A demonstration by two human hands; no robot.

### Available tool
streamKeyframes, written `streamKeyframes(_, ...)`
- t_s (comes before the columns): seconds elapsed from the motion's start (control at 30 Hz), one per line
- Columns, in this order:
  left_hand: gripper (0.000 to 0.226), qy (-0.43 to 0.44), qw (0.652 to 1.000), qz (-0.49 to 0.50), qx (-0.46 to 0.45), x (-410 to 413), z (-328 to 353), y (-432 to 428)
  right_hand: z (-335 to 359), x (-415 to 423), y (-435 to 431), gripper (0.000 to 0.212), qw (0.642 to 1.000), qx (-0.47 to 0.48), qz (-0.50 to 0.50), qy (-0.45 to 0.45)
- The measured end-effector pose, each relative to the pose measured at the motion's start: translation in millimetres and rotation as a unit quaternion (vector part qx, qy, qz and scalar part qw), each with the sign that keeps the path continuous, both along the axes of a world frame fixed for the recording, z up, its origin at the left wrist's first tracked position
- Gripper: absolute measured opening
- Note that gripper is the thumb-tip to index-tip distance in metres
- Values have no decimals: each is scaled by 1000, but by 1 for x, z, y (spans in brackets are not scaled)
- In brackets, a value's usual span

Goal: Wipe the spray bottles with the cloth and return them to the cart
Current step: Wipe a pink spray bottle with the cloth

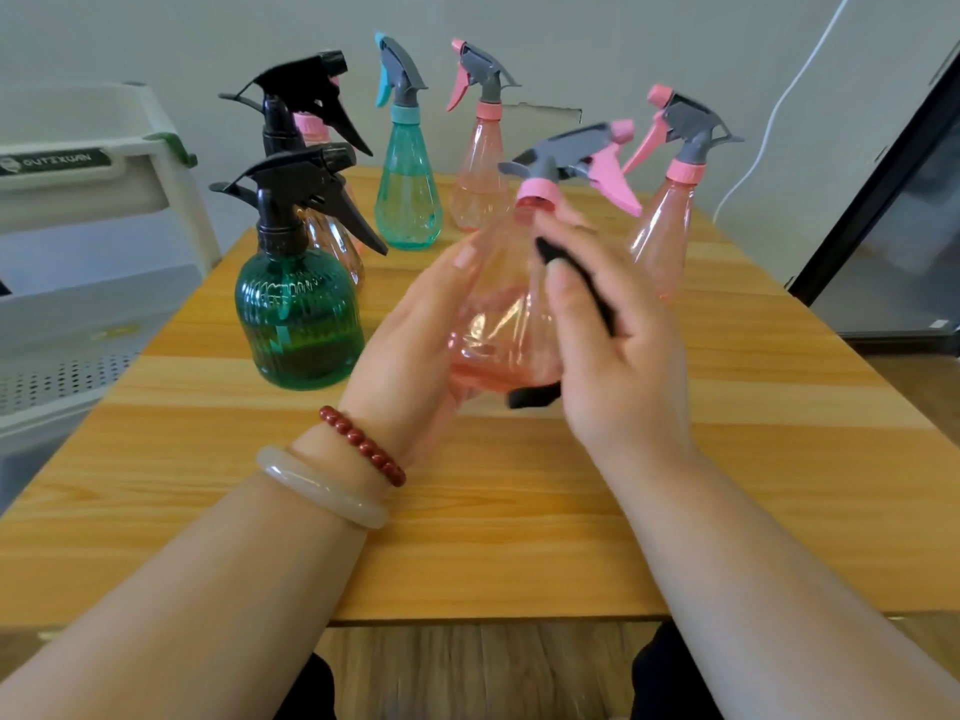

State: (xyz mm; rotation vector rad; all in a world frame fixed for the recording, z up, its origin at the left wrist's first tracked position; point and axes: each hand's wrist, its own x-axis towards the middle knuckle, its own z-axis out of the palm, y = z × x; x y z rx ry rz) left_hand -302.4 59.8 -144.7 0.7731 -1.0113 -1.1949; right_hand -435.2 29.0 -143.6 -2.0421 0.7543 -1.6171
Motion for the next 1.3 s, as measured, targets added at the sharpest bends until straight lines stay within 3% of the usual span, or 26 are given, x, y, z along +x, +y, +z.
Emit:
streamKeyframes(0.07, 29, -17, 1000, -7, -9, -6, 0, 1, 5, -3, -6, 29, 988, 123, -4, -96)
streamKeyframes(0.13, 30, -31, 999, 7, -16, -11, 1, 5, 6, -4, -6, 26, 971, 206, 30, -120)
streamKeyframes(0.2, 31, -11, 1000, 24, -13, -11, 4, 4, 5, -4, 1, 33, 978, 192, 69, -47)
streamKeyframes(0.27, 37, 26, 999, 37, 3, -7, 4, 2, 3, -2, 7, 62, 984, 151, 83, 38)
streamKeyframes(0.33, 36, 14, 998, 53, -4, 1, -2, -3, 1, -4, 5, 78, 986, 131, 82, 65)
streamKeyframes(0.43, 46, -121, 989, 71, -53, 3, -10, -7, 1, -9, -2, 71, 977, 189, 100, 5)
streamKeyframes(0.53, 45, -327, 919, 157, -151, -2, -13, -5, -2, -12, -10, 57, 962, 247, 91, -77)
streamKeyframes(0.63, 56, -383, 896, 140, -178, 1, -14, -2, -1, -13, -14, 58, 940, 308, 105, -103)
streamKeyframes(0.73, 48, -406, 885, 132, -188, 7, -15, -4, 0, -14, -15, 37, 936, 332, 104, -47)
streamKeyframes(0.87, 44, -446, 855, 190, -187, 6, -22, -8, -3, -13, -15, 33, 968, 242, -15, 70)
streamKeyframes(0.97, 49, -477, 841, 202, -154, 5, -26, -13, -7, -16, -16, 21, 968, 223, -39, 111)
streamKeyframes(1.3, 66, -550, 822, 128, -75, 4, -20, -12, 7, -29, -13, 30, 963, 189, -76, 178)
